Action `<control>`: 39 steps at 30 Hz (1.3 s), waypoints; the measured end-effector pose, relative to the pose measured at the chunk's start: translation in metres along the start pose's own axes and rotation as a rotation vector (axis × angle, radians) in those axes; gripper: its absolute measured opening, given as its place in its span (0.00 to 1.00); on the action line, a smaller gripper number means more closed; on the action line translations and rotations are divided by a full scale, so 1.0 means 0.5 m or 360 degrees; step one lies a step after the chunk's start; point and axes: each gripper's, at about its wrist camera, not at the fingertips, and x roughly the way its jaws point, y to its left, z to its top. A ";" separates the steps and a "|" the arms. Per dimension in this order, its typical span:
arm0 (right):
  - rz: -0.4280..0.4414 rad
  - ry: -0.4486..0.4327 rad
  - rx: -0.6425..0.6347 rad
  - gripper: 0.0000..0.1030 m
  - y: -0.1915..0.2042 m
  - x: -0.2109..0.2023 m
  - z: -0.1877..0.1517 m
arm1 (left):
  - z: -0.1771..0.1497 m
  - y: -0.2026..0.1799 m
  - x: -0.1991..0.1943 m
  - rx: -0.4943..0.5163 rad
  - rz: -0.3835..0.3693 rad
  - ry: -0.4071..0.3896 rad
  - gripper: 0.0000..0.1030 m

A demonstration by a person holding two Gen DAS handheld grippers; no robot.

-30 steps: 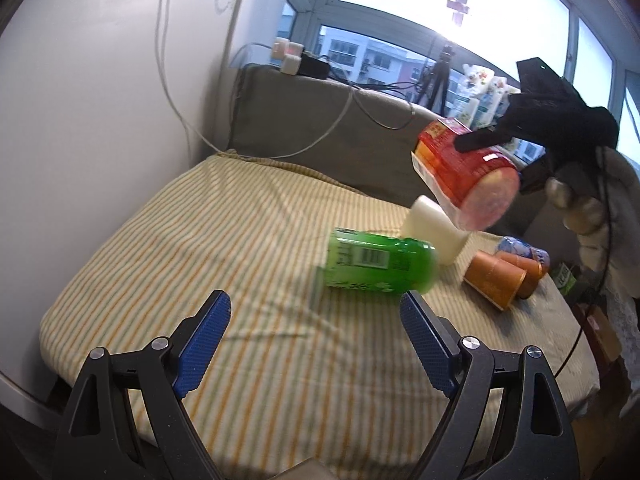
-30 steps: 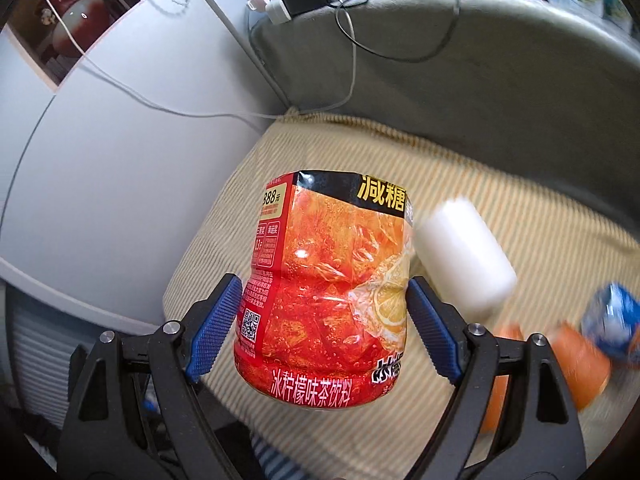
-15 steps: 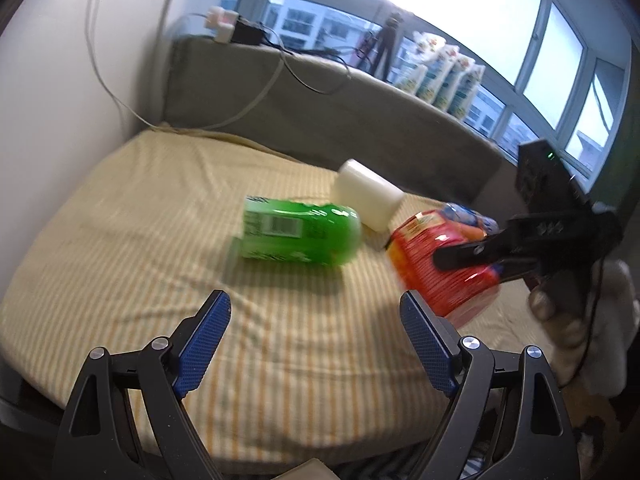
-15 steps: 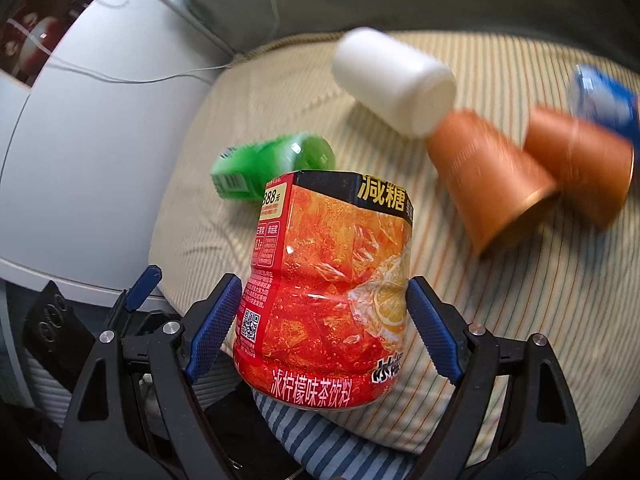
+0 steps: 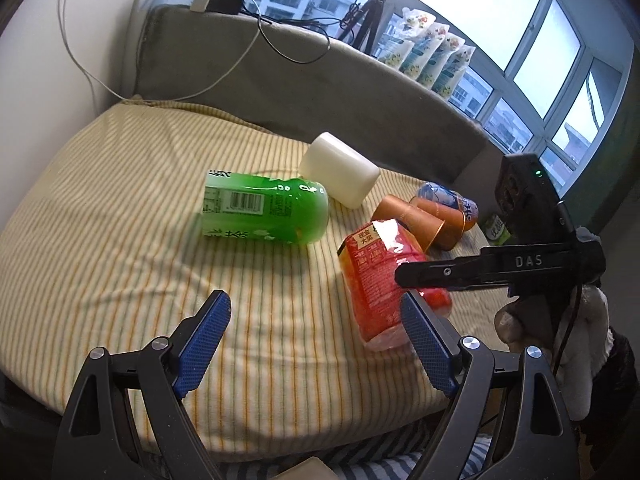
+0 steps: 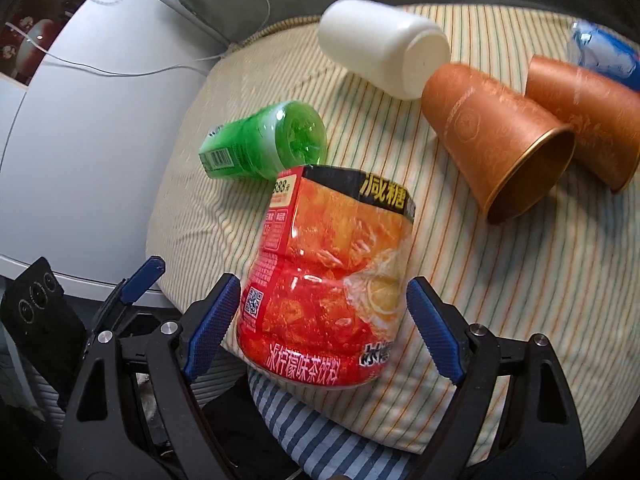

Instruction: Flip cup upright

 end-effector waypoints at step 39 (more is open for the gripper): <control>-0.0300 -0.0695 0.0180 0.87 -0.171 -0.272 -0.181 | 0.106 -0.050 0.207 -0.0242 -0.0385 0.0683 0.84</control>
